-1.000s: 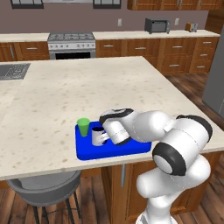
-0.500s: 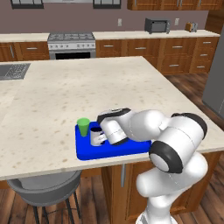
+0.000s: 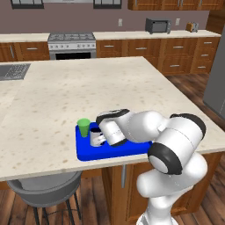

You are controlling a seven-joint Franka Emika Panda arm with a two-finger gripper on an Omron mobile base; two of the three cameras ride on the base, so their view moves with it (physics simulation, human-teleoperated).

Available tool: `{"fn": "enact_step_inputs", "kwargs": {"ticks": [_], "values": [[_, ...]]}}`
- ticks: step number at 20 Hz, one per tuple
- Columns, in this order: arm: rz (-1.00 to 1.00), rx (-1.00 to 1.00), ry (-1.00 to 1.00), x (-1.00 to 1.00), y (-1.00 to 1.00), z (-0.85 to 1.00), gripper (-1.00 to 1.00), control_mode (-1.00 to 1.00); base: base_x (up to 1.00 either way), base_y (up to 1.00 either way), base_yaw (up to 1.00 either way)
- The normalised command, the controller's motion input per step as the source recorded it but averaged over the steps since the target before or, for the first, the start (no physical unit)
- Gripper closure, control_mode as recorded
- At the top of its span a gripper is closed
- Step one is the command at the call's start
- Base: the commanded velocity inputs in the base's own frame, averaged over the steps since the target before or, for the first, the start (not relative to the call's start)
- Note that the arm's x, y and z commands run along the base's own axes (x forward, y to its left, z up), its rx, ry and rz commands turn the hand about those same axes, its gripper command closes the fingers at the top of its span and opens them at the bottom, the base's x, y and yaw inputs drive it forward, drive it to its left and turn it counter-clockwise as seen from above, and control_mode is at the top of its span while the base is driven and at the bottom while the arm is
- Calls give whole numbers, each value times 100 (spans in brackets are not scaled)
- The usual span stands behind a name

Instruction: There is a tray on the dining counter. Grab the cup, mug, and pitcher and place them on the tray. The pitcher may be placed next to the tray if it cannot fit the tray.

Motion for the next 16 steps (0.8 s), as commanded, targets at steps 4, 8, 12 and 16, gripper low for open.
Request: {"fn": "enact_step_inputs", "kwargs": {"ticks": [4, 8, 12, 16], "values": [[0, 0, 0, 0, 0, 0, 100, -100, 0, 0, 0], [0, 0, 0, 0, 0, 0, -100, -100, 0, 0, 0], [0, 0, 0, 0, 0, 0, -100, -100, 0, 0, 0], [0, 0, 0, 0, 0, 0, -100, -100, 0, 0, 0]]}}
